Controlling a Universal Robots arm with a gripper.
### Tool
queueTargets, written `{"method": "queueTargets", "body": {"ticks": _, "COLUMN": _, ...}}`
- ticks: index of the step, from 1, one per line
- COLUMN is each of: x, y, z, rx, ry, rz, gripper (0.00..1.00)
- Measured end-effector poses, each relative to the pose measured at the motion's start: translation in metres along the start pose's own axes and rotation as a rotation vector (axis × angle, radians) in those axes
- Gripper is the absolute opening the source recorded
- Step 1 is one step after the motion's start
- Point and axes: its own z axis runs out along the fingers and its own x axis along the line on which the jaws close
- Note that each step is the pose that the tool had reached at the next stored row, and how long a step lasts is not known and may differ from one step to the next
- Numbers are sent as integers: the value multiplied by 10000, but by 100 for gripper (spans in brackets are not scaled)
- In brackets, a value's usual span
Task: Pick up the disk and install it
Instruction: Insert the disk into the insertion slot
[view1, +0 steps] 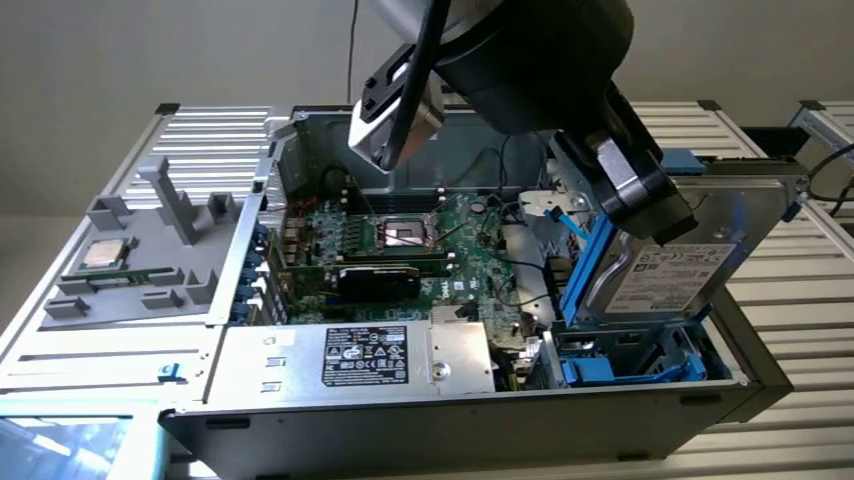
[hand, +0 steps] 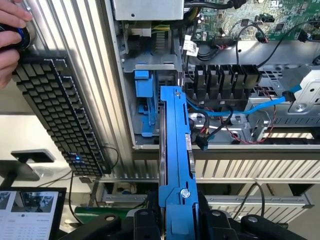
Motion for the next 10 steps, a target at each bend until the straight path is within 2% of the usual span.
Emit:
{"method": "queueTargets", "body": {"ticks": 6, "x": 23, "y": 16, "z": 16, "rx": 3, "ry": -15, "rz": -17, "gripper": 38}}
{"method": "queueTargets", "body": {"ticks": 10, "x": 29, "y": 41, "z": 29, "rx": 59, "ry": -35, "rz": -27, "gripper": 38}}
